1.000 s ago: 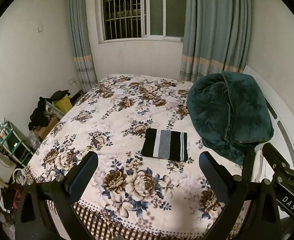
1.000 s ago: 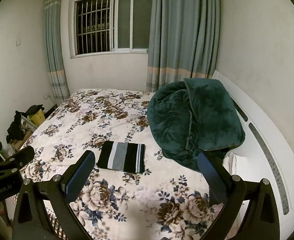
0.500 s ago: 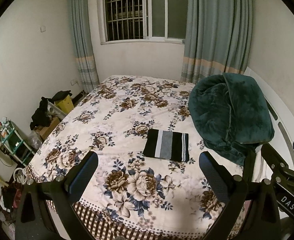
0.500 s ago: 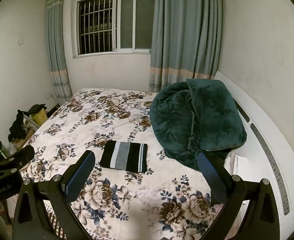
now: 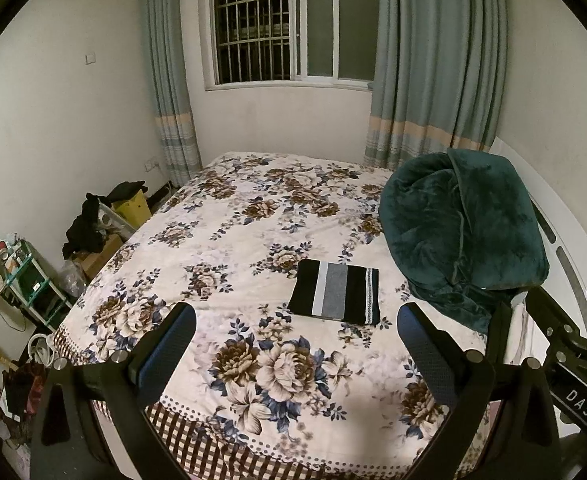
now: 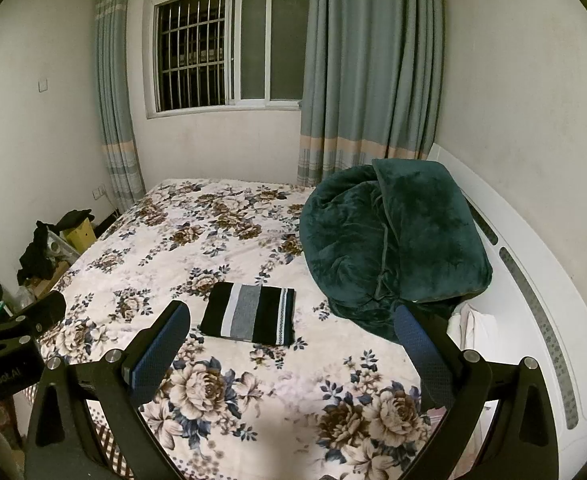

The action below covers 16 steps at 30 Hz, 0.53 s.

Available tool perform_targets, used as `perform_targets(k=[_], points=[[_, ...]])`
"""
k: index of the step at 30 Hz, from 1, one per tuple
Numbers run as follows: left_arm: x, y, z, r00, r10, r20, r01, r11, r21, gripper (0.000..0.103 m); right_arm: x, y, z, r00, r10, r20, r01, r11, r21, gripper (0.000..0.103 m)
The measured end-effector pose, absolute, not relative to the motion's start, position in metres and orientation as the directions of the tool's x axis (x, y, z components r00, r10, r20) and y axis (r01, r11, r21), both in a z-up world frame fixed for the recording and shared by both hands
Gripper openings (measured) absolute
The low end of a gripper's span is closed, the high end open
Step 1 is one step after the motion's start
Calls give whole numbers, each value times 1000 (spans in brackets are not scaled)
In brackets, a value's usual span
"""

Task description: Fold small clothes

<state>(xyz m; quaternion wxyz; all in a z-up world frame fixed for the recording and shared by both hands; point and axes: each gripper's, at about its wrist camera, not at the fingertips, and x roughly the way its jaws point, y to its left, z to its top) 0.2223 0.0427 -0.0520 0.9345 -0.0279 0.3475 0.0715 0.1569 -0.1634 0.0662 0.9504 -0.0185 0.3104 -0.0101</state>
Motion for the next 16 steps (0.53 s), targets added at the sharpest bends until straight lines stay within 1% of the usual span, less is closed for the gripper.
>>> perform_targets(k=[16], points=[[211, 56, -47, 752, 136, -645, -182, 983, -4, 103, 150, -161, 62, 809, -36, -587, 14, 999, -42, 103]])
